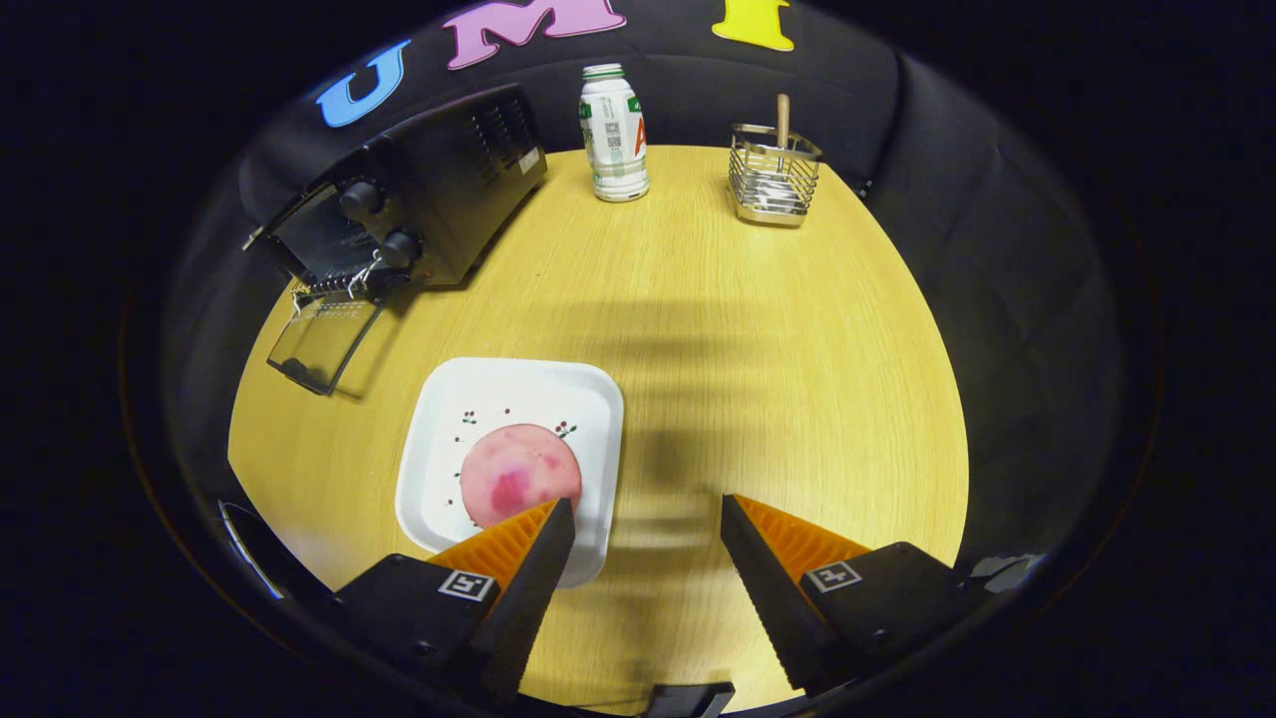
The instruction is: Open the toaster oven, put the food inside, and close the toaster oven door.
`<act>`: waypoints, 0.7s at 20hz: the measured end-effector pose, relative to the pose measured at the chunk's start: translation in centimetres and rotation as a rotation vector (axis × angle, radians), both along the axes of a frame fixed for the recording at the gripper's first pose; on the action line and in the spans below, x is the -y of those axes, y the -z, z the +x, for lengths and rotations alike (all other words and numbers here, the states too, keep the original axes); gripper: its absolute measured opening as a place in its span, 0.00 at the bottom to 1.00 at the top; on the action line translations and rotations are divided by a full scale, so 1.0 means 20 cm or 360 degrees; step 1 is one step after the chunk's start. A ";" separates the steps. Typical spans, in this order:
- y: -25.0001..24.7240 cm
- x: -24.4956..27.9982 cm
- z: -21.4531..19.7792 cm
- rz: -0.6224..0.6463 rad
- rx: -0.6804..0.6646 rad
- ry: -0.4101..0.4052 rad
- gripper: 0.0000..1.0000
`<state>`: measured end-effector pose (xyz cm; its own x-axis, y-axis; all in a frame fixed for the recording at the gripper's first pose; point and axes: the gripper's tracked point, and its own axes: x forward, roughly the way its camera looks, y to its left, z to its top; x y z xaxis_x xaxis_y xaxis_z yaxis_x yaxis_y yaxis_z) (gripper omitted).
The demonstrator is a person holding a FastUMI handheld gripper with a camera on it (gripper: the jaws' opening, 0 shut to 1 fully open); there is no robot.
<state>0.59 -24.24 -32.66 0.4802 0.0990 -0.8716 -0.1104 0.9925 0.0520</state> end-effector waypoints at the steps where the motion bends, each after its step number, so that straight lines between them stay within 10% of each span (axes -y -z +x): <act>1: 0.02 0.00 -0.01 -0.0002 -0.0020 -0.0010 0.96; 9: 0.10 -0.07 0.01 -0.0007 -0.0109 -0.0045 0.72; 14: 0.10 -0.12 0.01 0.0012 -0.0203 -0.0047 0.23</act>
<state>0.76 -21.84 -34.66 0.3624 0.1181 -0.9245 -0.1317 0.9885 0.0747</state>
